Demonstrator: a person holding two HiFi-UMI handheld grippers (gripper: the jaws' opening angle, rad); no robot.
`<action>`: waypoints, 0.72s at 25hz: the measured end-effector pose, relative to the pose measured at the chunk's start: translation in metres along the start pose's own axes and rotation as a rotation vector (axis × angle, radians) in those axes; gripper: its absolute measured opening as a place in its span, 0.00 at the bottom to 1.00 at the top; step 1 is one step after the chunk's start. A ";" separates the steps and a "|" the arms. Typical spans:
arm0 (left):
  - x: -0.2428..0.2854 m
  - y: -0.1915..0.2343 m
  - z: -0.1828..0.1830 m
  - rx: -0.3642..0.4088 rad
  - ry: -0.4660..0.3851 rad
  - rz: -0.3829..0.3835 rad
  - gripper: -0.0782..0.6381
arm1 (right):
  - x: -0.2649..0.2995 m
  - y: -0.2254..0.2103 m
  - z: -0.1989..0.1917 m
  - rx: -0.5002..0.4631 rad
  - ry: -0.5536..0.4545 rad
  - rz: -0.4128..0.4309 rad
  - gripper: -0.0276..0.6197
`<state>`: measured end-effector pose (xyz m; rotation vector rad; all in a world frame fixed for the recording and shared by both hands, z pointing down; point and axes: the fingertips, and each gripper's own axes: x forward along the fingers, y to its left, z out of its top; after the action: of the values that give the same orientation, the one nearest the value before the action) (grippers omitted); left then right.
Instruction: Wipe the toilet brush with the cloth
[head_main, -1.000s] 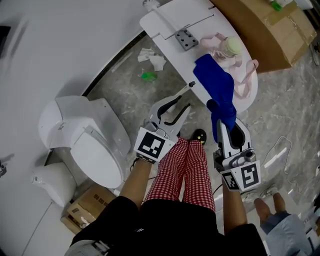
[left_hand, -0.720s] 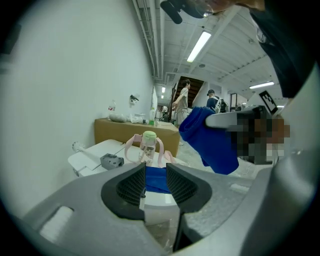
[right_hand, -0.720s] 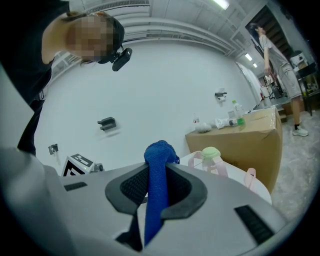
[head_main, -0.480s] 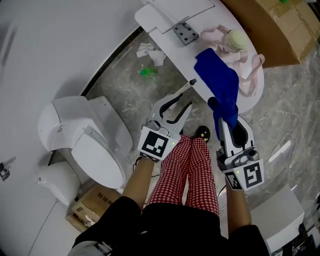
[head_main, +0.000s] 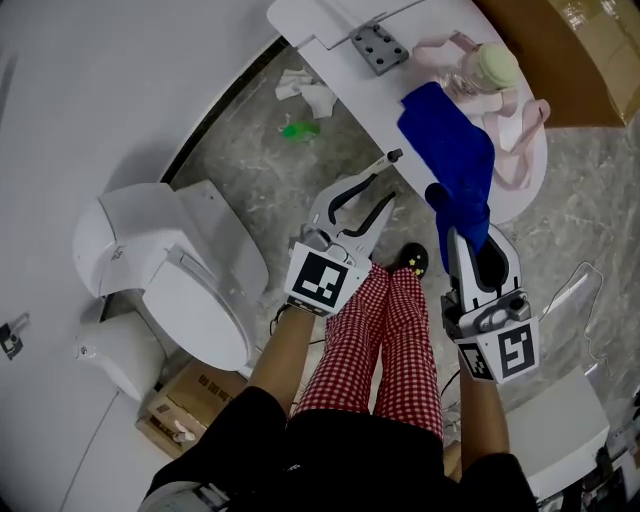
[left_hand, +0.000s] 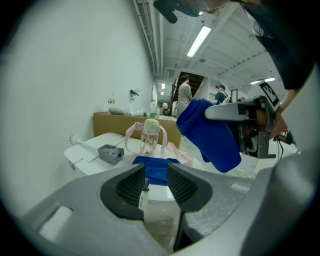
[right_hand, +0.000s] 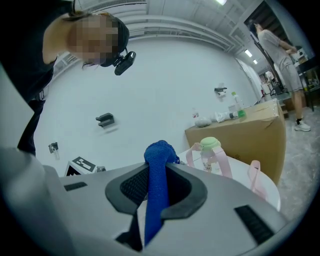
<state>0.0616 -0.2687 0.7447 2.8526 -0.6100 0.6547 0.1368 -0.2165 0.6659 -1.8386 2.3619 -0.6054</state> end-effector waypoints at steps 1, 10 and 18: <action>0.003 0.001 -0.003 0.003 0.006 0.000 0.28 | 0.001 -0.001 -0.002 -0.001 0.002 0.003 0.14; 0.021 0.010 -0.030 -0.004 0.034 0.011 0.29 | 0.006 -0.010 -0.017 0.008 0.017 0.003 0.14; 0.042 0.013 -0.046 0.019 0.048 -0.021 0.30 | 0.013 -0.013 -0.028 0.000 0.032 0.006 0.14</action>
<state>0.0728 -0.2843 0.8053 2.8474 -0.5687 0.7271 0.1365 -0.2238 0.6985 -1.8349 2.3868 -0.6387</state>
